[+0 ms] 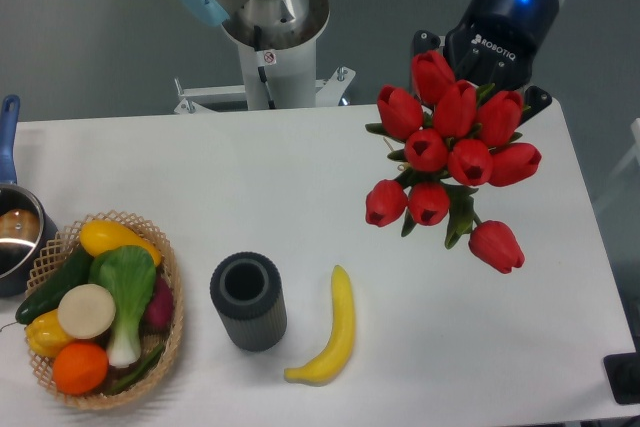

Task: Insert the flowers into the vase
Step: 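Carry the red tulip bunch with the gripper toward the grey vase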

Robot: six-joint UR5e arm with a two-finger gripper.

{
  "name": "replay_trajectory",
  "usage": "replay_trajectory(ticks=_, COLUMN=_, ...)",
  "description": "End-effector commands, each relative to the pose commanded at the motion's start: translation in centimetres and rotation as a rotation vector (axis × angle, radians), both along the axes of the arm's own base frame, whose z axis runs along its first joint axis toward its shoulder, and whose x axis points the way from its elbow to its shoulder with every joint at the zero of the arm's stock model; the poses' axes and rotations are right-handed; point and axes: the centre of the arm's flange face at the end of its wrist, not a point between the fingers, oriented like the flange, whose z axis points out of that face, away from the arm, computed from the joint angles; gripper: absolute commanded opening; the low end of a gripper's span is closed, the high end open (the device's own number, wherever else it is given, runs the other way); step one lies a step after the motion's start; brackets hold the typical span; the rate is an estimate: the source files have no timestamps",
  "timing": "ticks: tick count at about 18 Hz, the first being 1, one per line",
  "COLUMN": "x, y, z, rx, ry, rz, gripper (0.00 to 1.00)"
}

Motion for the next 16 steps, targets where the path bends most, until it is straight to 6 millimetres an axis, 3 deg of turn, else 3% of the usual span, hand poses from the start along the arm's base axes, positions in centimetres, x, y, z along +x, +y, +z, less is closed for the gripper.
replay_trajectory(ticks=9, x=0.9, y=1.8, z=-0.1, rx=0.003, ry=0.018, rz=-0.036, gripper=0.37)
replay_trajectory(ticks=16, x=2.6, y=7.2, z=-2.3, rx=0.014, ry=0.058, rz=-0.142, gripper=0.37)
